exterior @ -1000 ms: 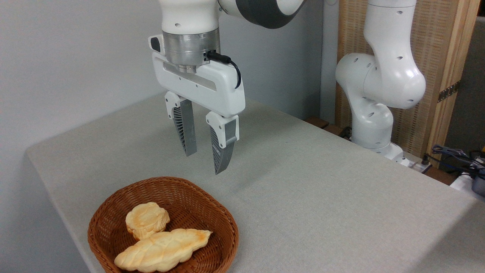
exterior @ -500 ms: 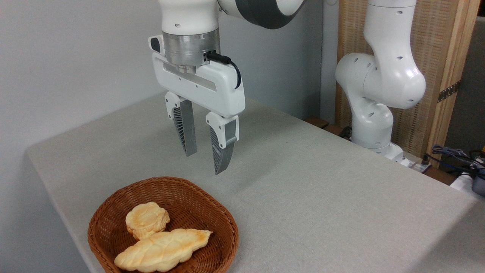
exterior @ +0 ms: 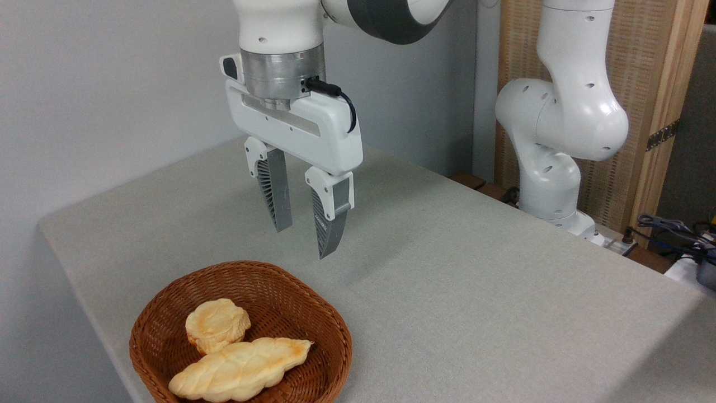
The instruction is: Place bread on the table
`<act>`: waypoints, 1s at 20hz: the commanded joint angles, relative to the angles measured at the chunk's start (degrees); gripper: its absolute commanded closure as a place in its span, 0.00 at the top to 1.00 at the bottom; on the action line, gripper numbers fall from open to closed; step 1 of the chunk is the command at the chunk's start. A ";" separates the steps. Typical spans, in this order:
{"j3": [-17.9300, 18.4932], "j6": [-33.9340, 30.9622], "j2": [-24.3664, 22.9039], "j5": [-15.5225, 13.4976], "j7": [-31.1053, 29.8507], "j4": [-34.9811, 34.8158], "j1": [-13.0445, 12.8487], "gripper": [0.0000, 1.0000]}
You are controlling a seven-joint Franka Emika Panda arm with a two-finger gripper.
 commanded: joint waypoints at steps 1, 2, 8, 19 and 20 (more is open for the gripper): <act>0.05 -1.23 -0.84 0.25 -0.53 -1.69 -0.68 1.00; 0.05 -1.23 -0.84 0.25 -0.53 -1.87 -0.85 1.00; 0.05 6.66 1.79 0.16 -0.62 -1.87 -3.49 1.00; -1.88 24.86 11.81 0.16 -1.14 -1.70 -4.11 1.00; -2.75 25.74 12.77 0.16 -1.14 -1.70 -4.11 1.00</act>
